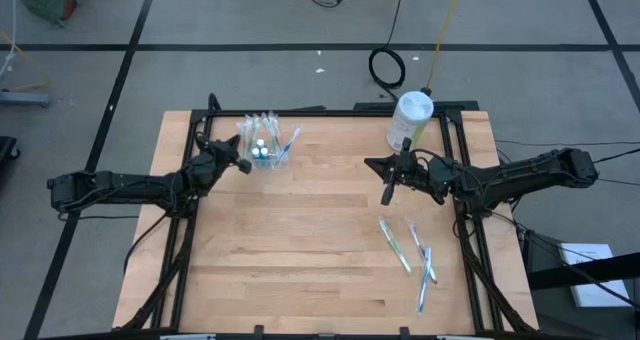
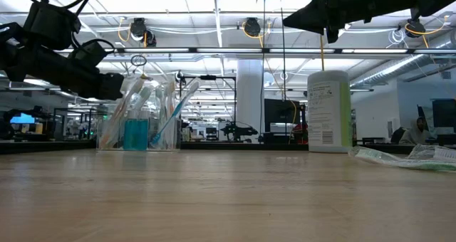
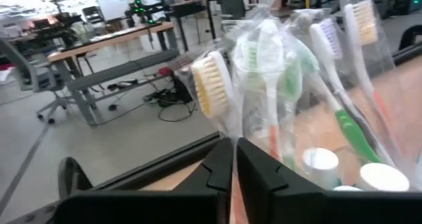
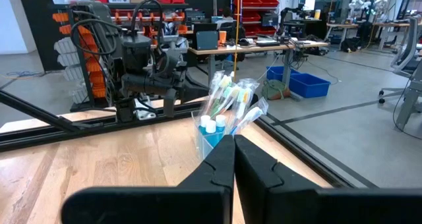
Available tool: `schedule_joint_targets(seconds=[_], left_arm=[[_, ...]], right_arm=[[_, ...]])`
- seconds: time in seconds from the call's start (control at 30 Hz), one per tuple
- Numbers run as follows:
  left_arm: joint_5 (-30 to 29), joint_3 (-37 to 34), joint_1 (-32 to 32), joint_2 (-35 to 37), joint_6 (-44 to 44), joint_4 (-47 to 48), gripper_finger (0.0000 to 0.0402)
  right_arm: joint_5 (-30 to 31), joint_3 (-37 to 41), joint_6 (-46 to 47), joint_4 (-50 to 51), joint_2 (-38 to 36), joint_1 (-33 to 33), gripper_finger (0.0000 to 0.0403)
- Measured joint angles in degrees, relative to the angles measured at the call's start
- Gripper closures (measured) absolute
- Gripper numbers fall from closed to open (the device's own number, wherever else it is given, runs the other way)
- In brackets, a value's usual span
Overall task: Pick & Place toothbrushing station
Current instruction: Put the orange toothbrush into the transparent organizer, then put the blue toothbrush into the transparent organizer
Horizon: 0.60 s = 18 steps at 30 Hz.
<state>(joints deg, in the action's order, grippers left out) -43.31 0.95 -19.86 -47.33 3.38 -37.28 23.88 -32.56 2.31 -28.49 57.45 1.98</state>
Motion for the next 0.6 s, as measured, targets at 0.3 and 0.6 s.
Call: schedule_joint_targets(seconds=[0.3, 0.6], left_arm=[[0.0, 0.7, 0.2, 0.1, -2.2, 0.4, 0.0276], [-3.5, 3.6, 5.8, 3.3, 2.7, -1.2, 0.0225]], right_arm=[[0.0, 0.0, 0.0, 0.0, 0.0, 0.0, 0.0403], [0.0, 0.0, 0.0, 0.0, 0.0, 0.0, 0.0403]])
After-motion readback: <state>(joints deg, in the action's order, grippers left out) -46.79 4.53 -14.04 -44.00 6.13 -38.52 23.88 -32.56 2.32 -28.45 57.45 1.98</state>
